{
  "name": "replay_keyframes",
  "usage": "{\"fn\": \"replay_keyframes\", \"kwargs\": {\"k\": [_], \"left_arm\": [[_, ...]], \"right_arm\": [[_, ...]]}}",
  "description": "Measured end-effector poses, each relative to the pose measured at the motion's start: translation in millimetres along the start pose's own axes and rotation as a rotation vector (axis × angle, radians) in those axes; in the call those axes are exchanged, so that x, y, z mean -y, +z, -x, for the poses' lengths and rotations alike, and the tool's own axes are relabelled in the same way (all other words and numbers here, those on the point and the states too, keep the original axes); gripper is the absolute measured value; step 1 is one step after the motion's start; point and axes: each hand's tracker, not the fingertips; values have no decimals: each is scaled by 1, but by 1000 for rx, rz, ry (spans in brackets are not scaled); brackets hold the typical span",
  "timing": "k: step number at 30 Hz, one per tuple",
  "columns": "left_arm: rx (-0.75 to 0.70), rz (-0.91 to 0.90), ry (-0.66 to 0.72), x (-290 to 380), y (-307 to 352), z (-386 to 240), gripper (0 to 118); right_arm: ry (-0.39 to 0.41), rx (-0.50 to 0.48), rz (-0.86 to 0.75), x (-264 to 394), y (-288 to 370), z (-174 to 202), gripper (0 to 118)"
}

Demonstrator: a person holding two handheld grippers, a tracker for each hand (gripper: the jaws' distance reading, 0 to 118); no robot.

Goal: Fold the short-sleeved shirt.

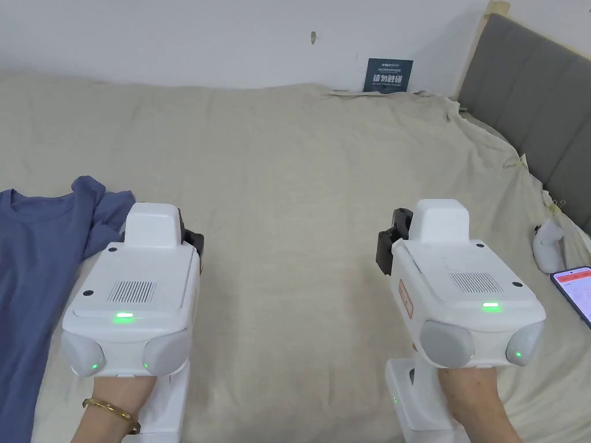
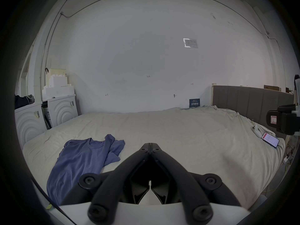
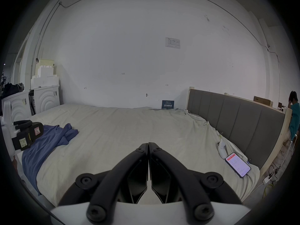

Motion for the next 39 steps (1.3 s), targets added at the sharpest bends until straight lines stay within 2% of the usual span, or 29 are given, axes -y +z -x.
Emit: {"fn": "replay_keyframes", "kwargs": {"k": [16, 18, 19, 20, 21, 23, 25, 27, 28, 30, 32, 33, 34, 35, 37, 39], "left_arm": [[15, 2, -3, 1, 1, -2, 0], [8, 12, -55, 0, -1, -3, 0], [-5, 11, -161, -1, -4, -6, 0], [-31, -1, -311, -2, -7, -10, 0], [-64, -35, -533, -2, -11, -18, 0], [-81, -125, -933, 4, -14, -31, 0], [-81, -253, -1322, 16, -14, -41, 0], [-46, -335, -1558, 27, -15, -45, 0], [-4, -359, -1606, 30, -12, -47, 0], [32, -385, -1615, 33, -7, -50, 0], [44, -392, -1608, 34, -5, -51, 0], [55, -401, -1582, 31, -4, -47, 0], [68, -384, -1493, 26, -4, -46, 0], [65, -332, -1365, 17, -3, -47, 0], [47, -224, -947, -13, -7, -38, 0], [8, -137, -557, -37, -11, -21, 0]], "right_arm": [[16, 1, 6, 2, 0, 1, 0], [64, 9, 15, 0, -1, 1, 0], [149, 18, 12, -3, -4, 3, 0], [270, 33, 8, -7, -7, 6, 0], [462, 62, -10, -10, -11, 14, 0], [930, 107, -105, -6, -17, 33, 0], [1317, 66, -185, 3, -19, 44, 0], [1574, 33, -255, 13, -20, 49, 0], [1664, 7, -268, 16, -20, 49, 0], [1739, -14, -260, 20, -20, 51, 0], [1717, -31, -260, 21, -19, 50, 0], [1653, -26, -236, 18, -18, 53, 0], [1551, -38, -215, 14, -17, 55, 0], [1395, -44, -184, 7, -16, 52, 0], [1014, -61, -88, -13, -17, 47, 0], [640, -21, -39, -30, -18, 33, 0]]}}
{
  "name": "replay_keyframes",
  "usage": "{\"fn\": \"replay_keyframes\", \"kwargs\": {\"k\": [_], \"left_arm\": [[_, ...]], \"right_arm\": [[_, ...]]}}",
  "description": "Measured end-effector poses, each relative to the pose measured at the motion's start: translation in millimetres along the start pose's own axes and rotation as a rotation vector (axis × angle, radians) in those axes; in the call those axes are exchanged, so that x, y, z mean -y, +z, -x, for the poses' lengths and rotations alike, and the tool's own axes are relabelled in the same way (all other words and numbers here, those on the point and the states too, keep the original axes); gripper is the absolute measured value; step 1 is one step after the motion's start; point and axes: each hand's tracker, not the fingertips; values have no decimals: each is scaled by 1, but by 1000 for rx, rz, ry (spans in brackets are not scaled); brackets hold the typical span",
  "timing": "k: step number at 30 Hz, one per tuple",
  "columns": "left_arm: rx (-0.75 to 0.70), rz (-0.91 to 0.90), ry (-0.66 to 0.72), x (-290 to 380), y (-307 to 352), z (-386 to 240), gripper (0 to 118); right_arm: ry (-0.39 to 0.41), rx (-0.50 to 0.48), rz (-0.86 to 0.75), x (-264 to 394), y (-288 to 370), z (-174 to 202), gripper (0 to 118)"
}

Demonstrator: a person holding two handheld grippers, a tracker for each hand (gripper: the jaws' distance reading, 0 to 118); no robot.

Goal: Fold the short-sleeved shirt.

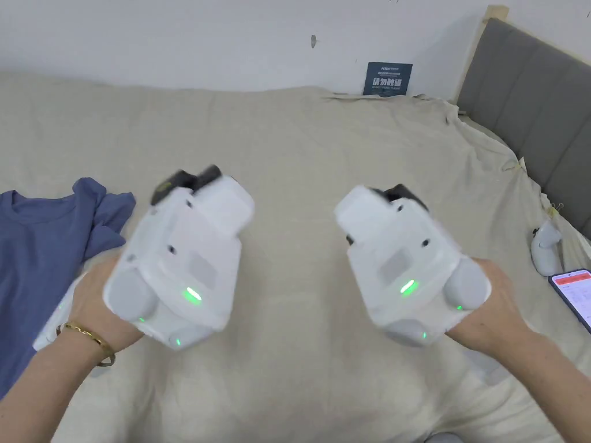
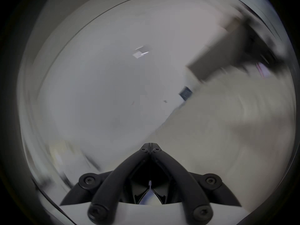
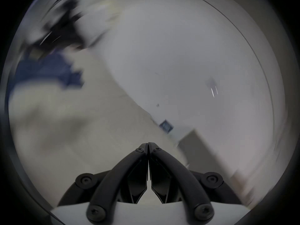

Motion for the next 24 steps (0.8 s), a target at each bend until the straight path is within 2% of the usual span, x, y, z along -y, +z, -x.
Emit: {"fn": "replay_keyframes", "kwargs": {"k": [1, 3, 4, 7, 9, 12, 24], "left_arm": [[-17, 23, 181, 0, -2, 15, 0], [-41, 45, 430, 4, 0, 36, 0], [-58, 52, 495, 9, 2, 40, 0], [-105, 59, 542, 21, 8, 41, 0], [-106, 61, 579, 29, 13, 41, 0], [-97, 73, 607, 37, 18, 33, 0], [-37, 91, 548, 43, 19, 15, 0]], "right_arm": [[-168, 5, 19, 1, 1, -10, 0], [-417, 23, 17, 9, 5, -23, 0], [-518, 28, 16, 14, 7, -28, 0], [-681, 41, 9, 29, 10, -34, 0], [-719, 50, 13, 36, 13, -34, 0], [-708, 57, 20, 40, 15, -31, 0], [-665, 41, 19, 41, 22, -22, 0]]}}
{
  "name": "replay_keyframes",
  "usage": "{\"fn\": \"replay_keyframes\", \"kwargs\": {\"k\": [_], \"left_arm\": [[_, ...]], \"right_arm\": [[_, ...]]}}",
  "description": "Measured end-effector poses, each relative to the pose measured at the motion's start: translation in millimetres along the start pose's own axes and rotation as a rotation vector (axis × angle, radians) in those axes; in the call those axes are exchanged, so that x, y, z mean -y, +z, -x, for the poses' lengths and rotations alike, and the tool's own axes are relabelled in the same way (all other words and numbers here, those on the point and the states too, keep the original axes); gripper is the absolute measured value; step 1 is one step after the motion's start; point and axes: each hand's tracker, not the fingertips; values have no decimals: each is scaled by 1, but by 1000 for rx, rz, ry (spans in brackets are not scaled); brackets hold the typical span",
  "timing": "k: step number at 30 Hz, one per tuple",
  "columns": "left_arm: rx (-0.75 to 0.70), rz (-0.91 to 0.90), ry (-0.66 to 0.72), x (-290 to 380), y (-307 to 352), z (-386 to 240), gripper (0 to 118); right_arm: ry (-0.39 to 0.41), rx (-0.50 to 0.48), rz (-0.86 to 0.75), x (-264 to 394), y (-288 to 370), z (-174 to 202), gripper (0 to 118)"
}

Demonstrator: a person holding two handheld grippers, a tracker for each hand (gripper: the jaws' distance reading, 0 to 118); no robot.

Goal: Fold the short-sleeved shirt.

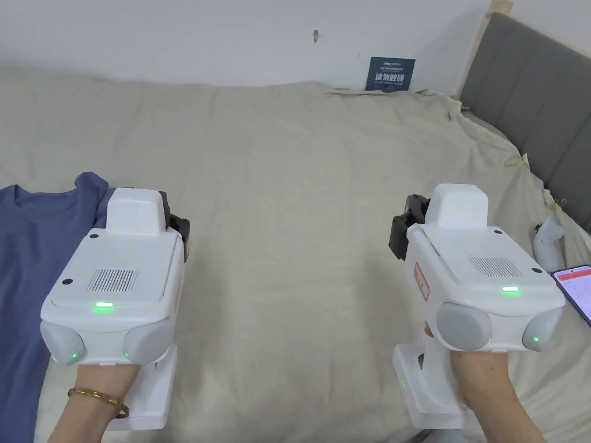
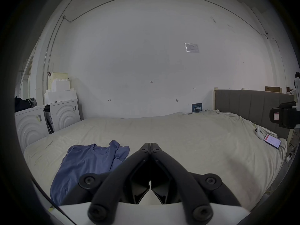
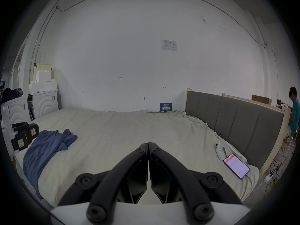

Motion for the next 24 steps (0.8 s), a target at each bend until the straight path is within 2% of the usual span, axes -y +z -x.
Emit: {"fn": "replay_keyframes", "kwargs": {"k": [24], "left_arm": [[5, -3, 9, -2, 2, -2, 0]], "right_arm": [[12, -4, -9, -2, 2, 0, 0]]}}
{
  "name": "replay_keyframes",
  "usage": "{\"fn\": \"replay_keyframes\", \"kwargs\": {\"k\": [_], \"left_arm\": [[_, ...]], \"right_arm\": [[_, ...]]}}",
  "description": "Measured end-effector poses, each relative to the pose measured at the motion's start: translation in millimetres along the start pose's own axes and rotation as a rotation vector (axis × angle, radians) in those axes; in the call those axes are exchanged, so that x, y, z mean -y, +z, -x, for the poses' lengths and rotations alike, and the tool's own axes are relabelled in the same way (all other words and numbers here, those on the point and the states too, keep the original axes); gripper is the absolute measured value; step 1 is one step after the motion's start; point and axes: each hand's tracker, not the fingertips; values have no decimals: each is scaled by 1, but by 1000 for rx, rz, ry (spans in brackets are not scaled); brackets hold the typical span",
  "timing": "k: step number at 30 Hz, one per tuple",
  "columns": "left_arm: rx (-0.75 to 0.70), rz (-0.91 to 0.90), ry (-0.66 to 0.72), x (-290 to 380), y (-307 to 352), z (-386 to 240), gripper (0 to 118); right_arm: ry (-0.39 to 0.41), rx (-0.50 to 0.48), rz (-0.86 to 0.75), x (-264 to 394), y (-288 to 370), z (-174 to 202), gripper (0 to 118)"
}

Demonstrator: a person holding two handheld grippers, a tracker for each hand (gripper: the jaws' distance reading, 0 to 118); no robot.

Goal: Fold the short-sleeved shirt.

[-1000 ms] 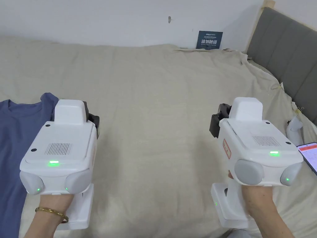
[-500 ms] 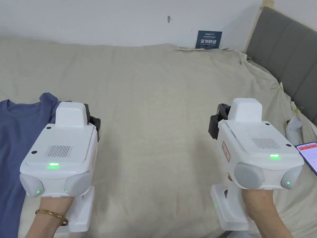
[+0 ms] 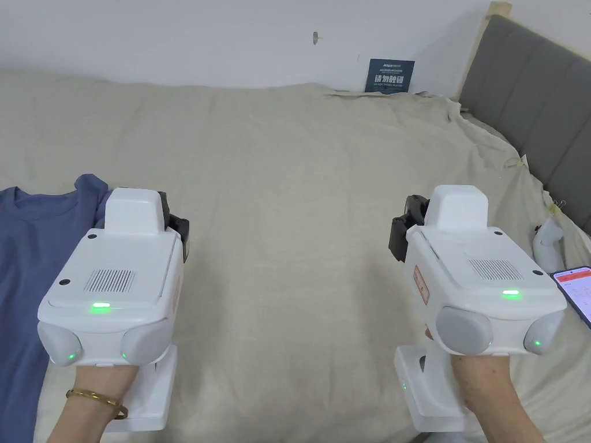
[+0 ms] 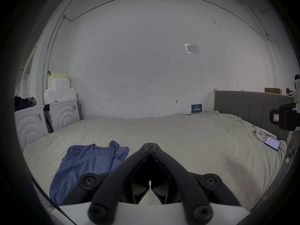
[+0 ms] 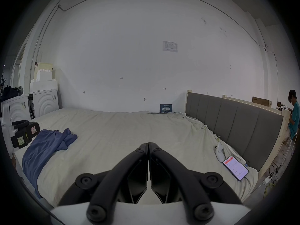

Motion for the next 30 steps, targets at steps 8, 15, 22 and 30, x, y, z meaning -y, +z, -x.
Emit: {"fn": "replay_keyframes", "kwargs": {"k": [8, 15, 22, 30], "left_arm": [[2, -3, 1, -2, 0, 0, 0], [11, -2, -3, -2, 0, -2, 0], [11, -6, 8, -3, 1, 0, 0], [-82, 0, 17, -1, 14, 40, 0]], "right_arm": [[2, -7, -2, -1, 0, 1, 0], [3, -5, -2, -1, 0, 0, 0], [2, -11, 3, -4, -1, -1, 0], [30, -119, -1, -5, -12, 42, 0]]}}
